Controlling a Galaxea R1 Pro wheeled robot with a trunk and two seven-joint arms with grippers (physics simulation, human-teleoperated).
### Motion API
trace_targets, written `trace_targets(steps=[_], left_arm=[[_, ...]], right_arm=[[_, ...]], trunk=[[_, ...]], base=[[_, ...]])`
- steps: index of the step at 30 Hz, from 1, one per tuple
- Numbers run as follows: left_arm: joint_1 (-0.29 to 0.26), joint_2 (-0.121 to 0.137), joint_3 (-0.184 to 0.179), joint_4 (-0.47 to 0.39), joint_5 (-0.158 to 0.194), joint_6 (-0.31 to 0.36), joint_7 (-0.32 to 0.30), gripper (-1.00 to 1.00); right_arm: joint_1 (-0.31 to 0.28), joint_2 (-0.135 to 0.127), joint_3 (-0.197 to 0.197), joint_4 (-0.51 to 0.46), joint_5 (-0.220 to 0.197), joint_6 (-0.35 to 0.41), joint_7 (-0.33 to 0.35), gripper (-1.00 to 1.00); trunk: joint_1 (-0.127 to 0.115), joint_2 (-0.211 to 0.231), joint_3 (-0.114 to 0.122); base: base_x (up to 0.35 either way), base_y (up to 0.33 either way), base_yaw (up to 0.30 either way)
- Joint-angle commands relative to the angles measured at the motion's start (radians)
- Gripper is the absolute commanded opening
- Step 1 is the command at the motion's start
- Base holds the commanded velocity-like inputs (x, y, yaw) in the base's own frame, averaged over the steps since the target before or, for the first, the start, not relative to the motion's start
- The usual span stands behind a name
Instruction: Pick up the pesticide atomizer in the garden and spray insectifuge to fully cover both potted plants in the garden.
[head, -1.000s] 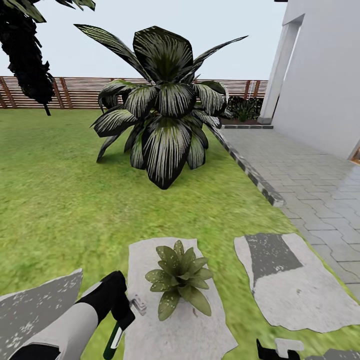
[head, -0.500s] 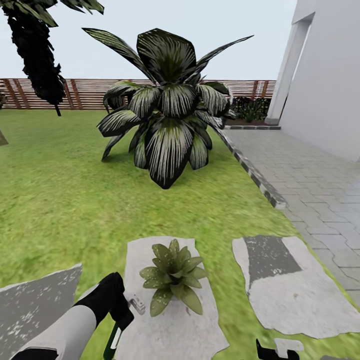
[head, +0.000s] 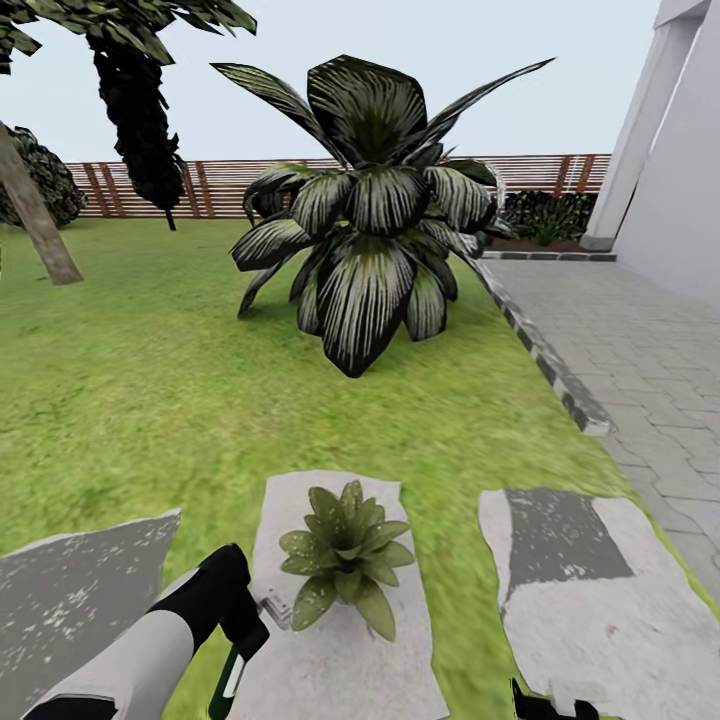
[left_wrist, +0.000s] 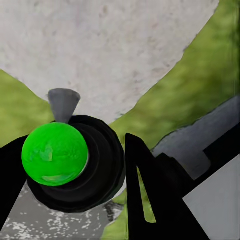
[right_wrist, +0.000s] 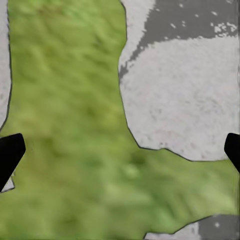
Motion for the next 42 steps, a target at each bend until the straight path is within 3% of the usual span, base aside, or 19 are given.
trace_targets(steps=[1,8,12,23,42], left_arm=[[0.000,0.000,-0.001,-0.002,-0.007,0.005,-0.008,-1.00],[-0.001,-0.001,-0.003,-0.004,-0.006,0.006,-0.008,-1.00],[-0.002,-0.002,-0.005,-0.048,-0.007,0.008,-0.009,-1.00],[-0.002,-0.004,0.001,-0.057,-0.007,0.010,-0.009,-1.00],[-0.002,-0.007,0.002,-0.056,-0.007,0.010,-0.009,-1.00]], right_arm=[[0.000,0.000,0.001,0.000,-0.009,-0.003,0.003,1.00],[0.000,0.000,0.001,0.001,-0.009,-0.003,0.001,1.00],[0.000,0.001,0.001,0.001,-0.009,-0.003,0.002,1.00],[0.000,0.001,0.001,0.000,-0.009,-0.004,0.002,1.00],[0.000,-0.001,0.001,0.001,-0.007,-0.003,0.003,1.00]], trunk=[[0.000,0.000,-0.001],[0.000,0.000,-0.001],[0.000,0.000,-0.001],[0.000,0.000,0.001],[0.000,0.000,0.001]], base=[[0.010,-0.265,0.022],[-0.012,-0.197,0.046],[-0.001,-0.008,0.260],[0.012,-0.012,0.261],[0.047,-0.249,0.066]])
